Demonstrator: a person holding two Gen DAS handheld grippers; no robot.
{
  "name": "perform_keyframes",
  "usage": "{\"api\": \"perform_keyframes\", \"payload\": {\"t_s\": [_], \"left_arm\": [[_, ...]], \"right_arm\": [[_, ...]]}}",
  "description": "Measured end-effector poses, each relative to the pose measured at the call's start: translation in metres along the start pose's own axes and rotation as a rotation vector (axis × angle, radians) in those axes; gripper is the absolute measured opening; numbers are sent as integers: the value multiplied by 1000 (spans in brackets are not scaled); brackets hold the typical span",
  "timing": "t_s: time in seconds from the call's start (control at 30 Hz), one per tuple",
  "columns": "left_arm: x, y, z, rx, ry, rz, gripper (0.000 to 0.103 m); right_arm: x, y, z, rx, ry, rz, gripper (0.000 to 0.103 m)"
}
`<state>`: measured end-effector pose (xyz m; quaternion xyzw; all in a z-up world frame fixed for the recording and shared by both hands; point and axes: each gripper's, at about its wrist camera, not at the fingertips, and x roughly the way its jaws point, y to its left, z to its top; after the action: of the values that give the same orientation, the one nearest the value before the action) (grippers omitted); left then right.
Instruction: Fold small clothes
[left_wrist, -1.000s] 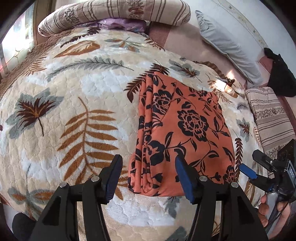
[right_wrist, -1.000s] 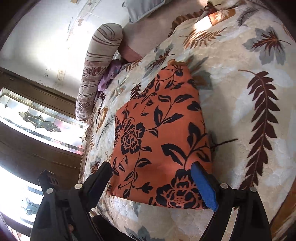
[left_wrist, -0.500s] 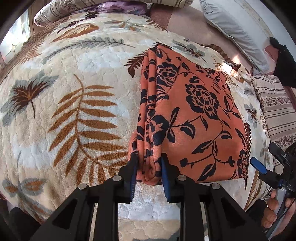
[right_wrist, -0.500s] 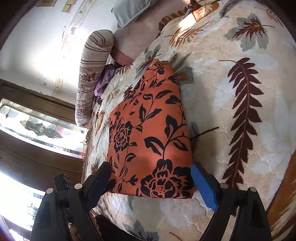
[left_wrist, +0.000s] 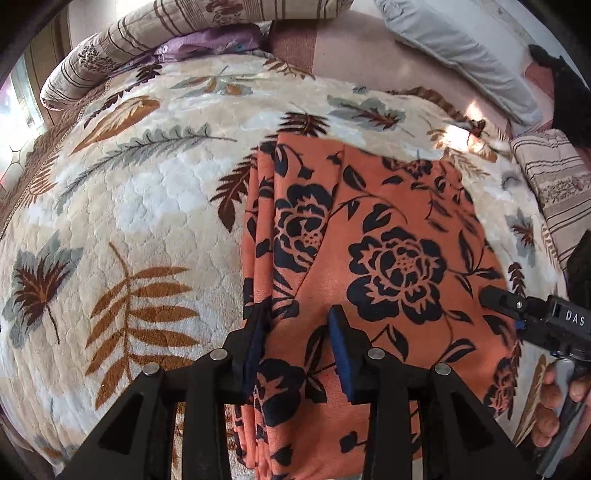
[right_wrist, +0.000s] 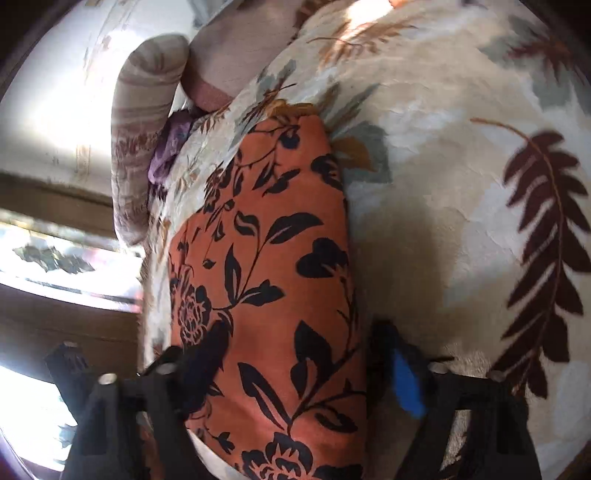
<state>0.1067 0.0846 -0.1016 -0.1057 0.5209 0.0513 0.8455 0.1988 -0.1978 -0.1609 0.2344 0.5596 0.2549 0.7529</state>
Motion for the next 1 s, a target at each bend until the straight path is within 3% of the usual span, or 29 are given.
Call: {"api": "perform_keyframes", "payload": {"t_s": [0.13, 0.2, 0.23, 0.3, 0.33, 0.4, 0.47, 0.57, 0.6, 0.7, 0.73, 0.8, 0.9, 1.0], "left_arm": [[2, 8, -3, -23, -7, 2, 50], [5, 13, -3, -44, -3, -14, 56], [5, 15, -3, -51, -3, -22, 57], [5, 16, -4, -51, -7, -30, 57], [5, 16, -5, -47, -8, -32, 57], [5, 15, -4, -49, -8, -30, 59], [5, 16, -4, -57, -7, -35, 59], [5, 17, -5, -63, -7, -40, 59], [6, 17, -4, -68, -5, -40, 59], [6, 19, -5, -69, -4, -39, 59], [7, 19, -5, -72, -2, -40, 59], [7, 19, -5, -78, -1, -44, 59], [4, 19, -5, -76, -1, -50, 59], [-7, 26, -6, -103, -2, -76, 58]], "right_arm": [[-7, 69, -23, -367, -82, -313, 39], [4, 66, -25, -377, -64, -358, 42], [7, 54, -22, -319, -49, -331, 47], [-3, 34, -15, -167, -52, -201, 65], [-9, 27, -12, -113, -54, -131, 69], [-21, 19, -6, -49, -91, -44, 74], [-22, 13, 7, -9, -109, -28, 77], [3, -2, 27, 97, -21, 24, 75], [14, 2, 29, 83, 28, 27, 55], [17, 64, 20, -253, -19, -225, 42], [14, 81, 14, -330, -46, -288, 42], [11, 90, 10, -365, -70, -330, 43], [15, 71, 14, -240, -36, -308, 63], [4, 64, 5, -180, -65, -214, 71]]}}
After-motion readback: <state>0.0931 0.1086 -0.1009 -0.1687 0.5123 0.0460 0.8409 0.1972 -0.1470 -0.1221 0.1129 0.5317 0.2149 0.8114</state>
